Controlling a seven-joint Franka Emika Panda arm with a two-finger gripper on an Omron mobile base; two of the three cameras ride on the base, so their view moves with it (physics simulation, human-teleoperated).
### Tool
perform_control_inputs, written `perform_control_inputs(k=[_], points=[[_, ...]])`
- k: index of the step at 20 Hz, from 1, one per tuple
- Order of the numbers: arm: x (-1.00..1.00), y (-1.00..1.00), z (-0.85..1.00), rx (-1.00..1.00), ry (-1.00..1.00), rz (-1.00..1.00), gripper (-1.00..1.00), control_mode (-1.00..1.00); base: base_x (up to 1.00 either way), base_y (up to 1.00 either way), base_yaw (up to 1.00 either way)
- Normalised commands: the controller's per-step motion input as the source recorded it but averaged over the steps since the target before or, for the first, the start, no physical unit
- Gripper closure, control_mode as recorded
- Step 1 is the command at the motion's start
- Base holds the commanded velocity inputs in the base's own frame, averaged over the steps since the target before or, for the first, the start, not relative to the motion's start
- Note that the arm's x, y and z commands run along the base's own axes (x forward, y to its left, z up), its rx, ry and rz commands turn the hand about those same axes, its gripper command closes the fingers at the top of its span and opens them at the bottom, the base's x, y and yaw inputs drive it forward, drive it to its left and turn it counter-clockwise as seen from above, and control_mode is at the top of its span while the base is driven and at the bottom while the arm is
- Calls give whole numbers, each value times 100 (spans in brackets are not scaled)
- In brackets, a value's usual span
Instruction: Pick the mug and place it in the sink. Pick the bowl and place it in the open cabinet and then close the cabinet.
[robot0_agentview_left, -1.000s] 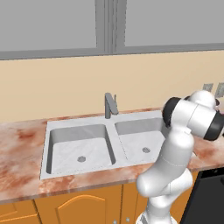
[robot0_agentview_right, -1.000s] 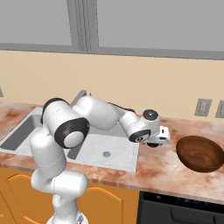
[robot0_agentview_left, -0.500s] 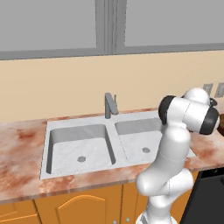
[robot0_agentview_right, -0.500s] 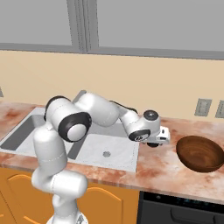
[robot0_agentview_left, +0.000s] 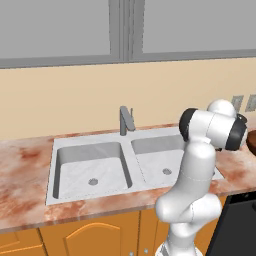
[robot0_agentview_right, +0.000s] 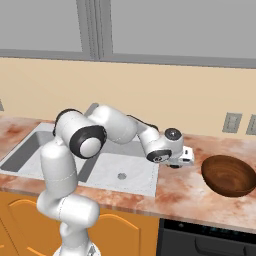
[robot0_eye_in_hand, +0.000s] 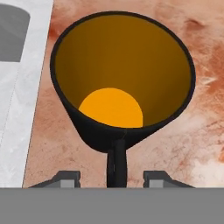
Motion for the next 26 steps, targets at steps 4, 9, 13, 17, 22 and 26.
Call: perform_control_inputs(k=[4, 9, 13, 17, 22, 26], points=[[3, 0, 0, 0, 2, 0, 100, -100, 0, 0, 0], [15, 0, -1, 0, 0, 0, 100, -100, 0, 0, 0], [0, 0, 1, 1, 0, 0, 100, -100, 0, 0, 0], [-2, 1, 13, 7, -1, 2, 100, -100, 0, 0, 0], [-10, 19, 17, 4, 0, 4, 100, -100, 0, 0, 0], [-16, 39, 0, 0, 0, 5, 100, -100, 0, 0, 0]])
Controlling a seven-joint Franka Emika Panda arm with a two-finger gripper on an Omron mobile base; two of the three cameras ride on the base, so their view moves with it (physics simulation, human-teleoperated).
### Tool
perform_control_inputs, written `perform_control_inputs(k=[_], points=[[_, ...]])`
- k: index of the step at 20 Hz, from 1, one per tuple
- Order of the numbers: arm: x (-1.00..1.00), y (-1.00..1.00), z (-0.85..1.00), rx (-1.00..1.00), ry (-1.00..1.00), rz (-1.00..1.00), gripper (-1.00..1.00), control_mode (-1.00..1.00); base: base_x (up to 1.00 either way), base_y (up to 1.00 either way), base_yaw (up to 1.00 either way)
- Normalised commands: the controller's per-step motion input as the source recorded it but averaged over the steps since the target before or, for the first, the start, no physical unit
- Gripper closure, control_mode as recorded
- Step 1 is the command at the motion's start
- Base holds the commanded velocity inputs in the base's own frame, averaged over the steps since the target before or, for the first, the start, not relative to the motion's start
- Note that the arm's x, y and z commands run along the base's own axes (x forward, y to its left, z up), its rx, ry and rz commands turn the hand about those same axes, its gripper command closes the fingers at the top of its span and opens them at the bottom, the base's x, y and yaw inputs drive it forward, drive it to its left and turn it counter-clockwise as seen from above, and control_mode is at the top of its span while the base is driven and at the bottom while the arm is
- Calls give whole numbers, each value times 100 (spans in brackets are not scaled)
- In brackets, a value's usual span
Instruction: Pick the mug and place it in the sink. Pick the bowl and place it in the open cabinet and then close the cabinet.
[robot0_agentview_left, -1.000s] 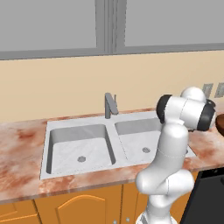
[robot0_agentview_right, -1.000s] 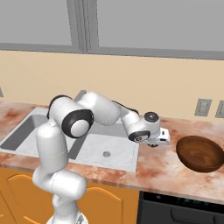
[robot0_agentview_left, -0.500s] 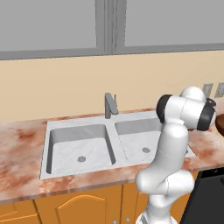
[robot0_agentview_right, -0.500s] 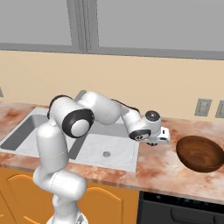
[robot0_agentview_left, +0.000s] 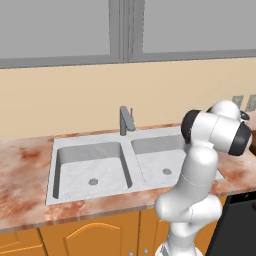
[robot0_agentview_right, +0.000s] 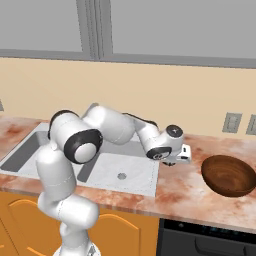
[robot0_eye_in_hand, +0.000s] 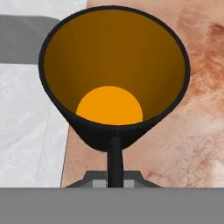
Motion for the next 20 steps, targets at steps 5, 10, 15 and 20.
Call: perform_control_inputs(k=[5, 10, 15, 20], points=[[-8, 48, 0, 0, 0, 4, 100, -100, 0, 0, 0], [-4, 49, 0, 0, 0, 3, 100, -100, 0, 0, 0], [-3, 47, 0, 0, 0, 2, 100, -100, 0, 0, 0], [-1, 44, 0, 0, 0, 1, 100, -100, 0, 0, 0]])
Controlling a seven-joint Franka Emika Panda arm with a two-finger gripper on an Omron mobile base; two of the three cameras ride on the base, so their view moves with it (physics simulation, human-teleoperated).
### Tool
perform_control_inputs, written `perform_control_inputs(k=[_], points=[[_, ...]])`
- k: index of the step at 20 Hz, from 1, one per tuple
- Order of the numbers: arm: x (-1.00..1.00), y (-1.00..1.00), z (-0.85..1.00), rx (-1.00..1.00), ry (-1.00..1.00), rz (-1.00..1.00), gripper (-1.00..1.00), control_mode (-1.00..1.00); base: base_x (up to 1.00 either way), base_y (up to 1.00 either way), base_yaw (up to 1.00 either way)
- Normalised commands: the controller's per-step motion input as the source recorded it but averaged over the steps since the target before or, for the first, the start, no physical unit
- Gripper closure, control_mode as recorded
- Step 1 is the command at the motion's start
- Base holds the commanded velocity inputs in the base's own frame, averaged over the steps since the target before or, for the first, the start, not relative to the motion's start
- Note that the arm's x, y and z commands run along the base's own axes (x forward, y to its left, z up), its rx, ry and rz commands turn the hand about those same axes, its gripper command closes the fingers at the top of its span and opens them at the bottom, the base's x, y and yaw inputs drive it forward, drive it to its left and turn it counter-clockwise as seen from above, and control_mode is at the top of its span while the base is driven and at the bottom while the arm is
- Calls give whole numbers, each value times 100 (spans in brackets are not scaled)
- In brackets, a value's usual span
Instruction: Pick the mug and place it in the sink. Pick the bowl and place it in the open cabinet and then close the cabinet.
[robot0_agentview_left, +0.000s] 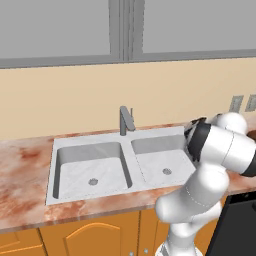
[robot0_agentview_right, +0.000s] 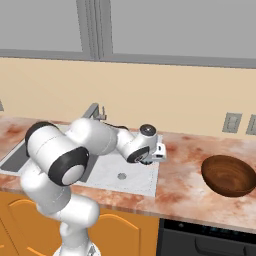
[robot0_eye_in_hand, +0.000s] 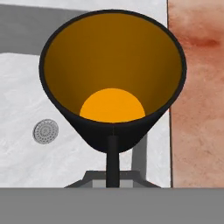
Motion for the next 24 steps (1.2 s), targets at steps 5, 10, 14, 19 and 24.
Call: perform_control_inputs(k=[5, 10, 14, 19, 24], points=[[0, 40, 0, 0, 0, 0, 100, -100, 0, 0, 0], [0, 36, -1, 0, 2, 0, 100, -100, 0, 0, 0], [3, 20, -7, 0, 4, 0, 100, -100, 0, 0, 0], [9, 8, -16, 0, 6, 0, 100, -100, 0, 0, 0], [10, 3, -14, 0, 5, 0, 100, -100, 0, 0, 0]])
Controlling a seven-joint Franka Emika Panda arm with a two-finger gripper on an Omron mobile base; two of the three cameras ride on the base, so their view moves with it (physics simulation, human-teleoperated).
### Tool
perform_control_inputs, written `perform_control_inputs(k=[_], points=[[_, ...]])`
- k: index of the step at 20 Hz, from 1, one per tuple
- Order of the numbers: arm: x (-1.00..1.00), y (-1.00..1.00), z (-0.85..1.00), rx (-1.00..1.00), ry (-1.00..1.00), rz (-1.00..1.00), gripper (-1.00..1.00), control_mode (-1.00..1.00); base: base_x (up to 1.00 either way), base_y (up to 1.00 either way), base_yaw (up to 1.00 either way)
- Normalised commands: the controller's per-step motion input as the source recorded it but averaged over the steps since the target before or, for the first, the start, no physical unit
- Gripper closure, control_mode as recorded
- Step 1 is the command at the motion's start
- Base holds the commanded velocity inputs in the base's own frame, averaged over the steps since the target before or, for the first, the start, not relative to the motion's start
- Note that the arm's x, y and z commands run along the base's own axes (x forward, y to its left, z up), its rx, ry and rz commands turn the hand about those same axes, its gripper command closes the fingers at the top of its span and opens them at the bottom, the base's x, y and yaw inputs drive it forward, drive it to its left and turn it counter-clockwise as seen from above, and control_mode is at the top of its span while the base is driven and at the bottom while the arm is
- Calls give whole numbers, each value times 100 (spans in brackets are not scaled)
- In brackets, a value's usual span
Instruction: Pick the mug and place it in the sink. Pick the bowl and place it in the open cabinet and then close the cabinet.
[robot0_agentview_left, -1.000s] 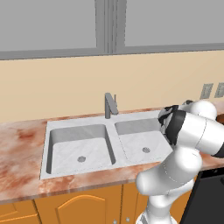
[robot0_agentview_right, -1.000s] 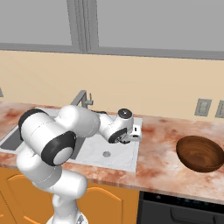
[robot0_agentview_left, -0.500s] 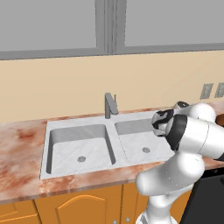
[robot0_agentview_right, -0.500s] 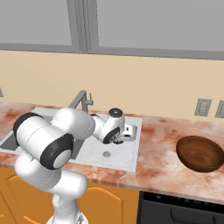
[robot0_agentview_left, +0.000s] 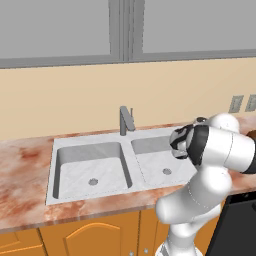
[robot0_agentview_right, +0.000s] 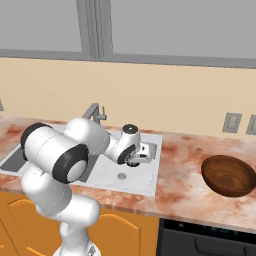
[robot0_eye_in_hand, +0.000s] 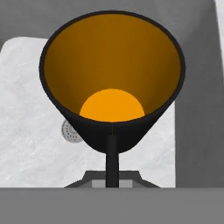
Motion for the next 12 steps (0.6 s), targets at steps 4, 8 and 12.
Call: perform_control_inputs(k=[4, 8, 12], points=[[12, 0, -10, 0, 2, 0, 100, -100, 0, 0, 0], [8, 0, -9, 0, 2, 0, 100, -100, 0, 0, 0], [4, 0, -14, 0, 1, 0, 100, -100, 0, 0, 0]])
